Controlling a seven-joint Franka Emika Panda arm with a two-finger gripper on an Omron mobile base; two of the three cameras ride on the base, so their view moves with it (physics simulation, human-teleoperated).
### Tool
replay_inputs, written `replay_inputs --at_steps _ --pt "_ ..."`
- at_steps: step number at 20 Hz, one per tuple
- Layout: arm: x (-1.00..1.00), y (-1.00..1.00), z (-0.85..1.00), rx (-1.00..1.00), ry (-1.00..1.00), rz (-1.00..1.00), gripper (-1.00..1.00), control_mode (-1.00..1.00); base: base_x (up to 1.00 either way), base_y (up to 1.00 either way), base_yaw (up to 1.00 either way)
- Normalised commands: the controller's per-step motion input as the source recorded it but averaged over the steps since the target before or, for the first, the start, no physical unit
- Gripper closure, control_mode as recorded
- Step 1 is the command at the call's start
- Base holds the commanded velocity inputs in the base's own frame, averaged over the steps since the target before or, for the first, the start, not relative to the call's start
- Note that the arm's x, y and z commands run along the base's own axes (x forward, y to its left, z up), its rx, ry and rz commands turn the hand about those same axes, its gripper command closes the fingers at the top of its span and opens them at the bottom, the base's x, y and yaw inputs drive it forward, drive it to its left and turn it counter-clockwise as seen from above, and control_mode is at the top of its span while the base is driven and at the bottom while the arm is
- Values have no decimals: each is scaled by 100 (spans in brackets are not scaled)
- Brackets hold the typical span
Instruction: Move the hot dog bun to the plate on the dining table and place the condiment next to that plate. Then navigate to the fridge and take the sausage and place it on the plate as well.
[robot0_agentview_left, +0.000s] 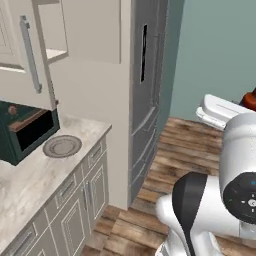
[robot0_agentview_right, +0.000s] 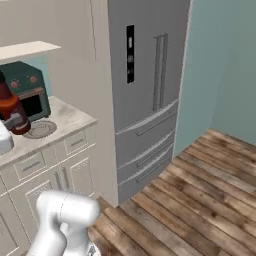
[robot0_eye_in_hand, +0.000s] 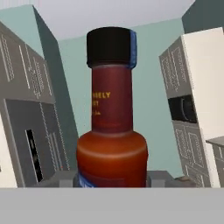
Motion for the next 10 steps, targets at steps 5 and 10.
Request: replay_inputs --at_steps 5,10 --pt "0 0 0 0 0 0 100 100 -100 -10 -41" --pt "0 0 0 0 0 0 100 100 -100 -24 -37"
